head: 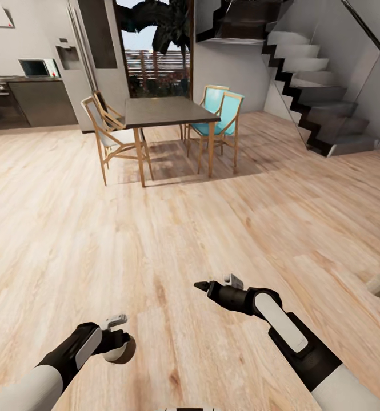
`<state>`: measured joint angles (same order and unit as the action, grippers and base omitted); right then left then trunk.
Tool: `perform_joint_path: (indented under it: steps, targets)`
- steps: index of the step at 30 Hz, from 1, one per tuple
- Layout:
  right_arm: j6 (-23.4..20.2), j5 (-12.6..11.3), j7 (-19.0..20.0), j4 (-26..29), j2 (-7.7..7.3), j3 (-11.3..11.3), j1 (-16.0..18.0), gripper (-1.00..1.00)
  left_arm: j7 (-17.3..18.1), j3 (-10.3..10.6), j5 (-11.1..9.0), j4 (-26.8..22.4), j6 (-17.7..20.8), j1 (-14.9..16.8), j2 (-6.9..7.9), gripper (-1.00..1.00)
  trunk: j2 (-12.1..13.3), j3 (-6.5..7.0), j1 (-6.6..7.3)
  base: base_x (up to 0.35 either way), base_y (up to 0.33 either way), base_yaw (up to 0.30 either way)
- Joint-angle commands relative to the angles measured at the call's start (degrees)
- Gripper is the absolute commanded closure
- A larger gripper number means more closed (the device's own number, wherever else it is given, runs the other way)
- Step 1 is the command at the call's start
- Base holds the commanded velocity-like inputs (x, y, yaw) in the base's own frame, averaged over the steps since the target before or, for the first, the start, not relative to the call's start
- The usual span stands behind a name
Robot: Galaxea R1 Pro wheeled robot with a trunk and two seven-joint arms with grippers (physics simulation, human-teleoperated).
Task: Place each of the two pumpkins and all three candles from the living room inside a cabinet in the living room (use any cabinet), then make sure every cabinet is closed, and position the cauldron so it is next to a table in the living room.
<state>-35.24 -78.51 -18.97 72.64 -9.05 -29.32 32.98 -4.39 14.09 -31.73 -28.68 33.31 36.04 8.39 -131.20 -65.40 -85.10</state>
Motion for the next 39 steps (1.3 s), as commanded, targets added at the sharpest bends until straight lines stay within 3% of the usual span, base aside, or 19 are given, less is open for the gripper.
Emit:
perform_joint_path:
  steps: [1,6,12,14,18,23,26,31,39]
  targets:
    - [0.1,-0.6,-0.6,-0.1,-0.33,-0.1,0.1,-1.00,-0.4,0.4,-0.6,-0.1,0.2,0.0,0.11,1.00,0.4,0.14,0.23,0.000,0.000,-0.280]
    - [0.1,-1.1,-0.6,-0.4,-4.94,-0.1,0.1,-1.00,-0.5,0.4,-0.6,-0.1,0.2,0.0,0.17,1.00,2.4,1.09,1.33,0.000,0.000,-0.280]
    - [-0.6,-2.4,-1.3,0.5,-6.02,-0.2,0.1,-1.00,-0.5,0.5,-0.6,-1.9,1.8,0.0,0.64,1.00,4.8,2.28,2.65,0.000,0.000,-0.280]
    - [-0.7,-2.5,-4.1,0.9,-6.34,-0.2,0.1,-1.00,-0.6,0.5,-0.6,-5.1,3.9,-0.3,1.55,1.00,5.6,2.69,3.09,0.000,0.000,-0.280]
    - [-0.5,-2.5,-15.5,4.9,-6.45,-0.3,0.1,-1.00,-0.8,0.5,-0.6,-10.0,6.4,-0.6,2.31,1.00,7.2,3.50,3.97,0.000,0.000,-0.280]
    - [0.0,-2.0,-37.2,10.5,-5.99,-0.6,0.1,-1.00,-0.9,0.5,-0.3,-13.4,7.3,-0.9,2.54,1.00,9.2,4.52,5.07,0.000,0.000,-0.280]
    - [0.1,-1.9,-41.4,11.0,-5.92,-0.7,0.1,-1.00,-0.9,0.4,-0.3,-13.9,7.4,-1.0,2.60,1.00,10.4,5.13,5.73,0.000,0.000,-0.280]
    - [0.1,-1.7,-43.4,10.6,-5.89,-0.8,0.1,-1.00,-0.9,0.5,-0.6,-16.4,7.4,-1.1,4.14,1.00,12.4,6.14,6.82,0.000,0.000,-0.280]
    - [0.1,-1.8,-43.8,10.2,-5.67,-0.8,0.1,-1.00,-0.9,0.5,-0.7,-16.9,7.5,-1.1,4.30,1.00,15.6,7.66,8.58,0.000,0.000,-0.270]
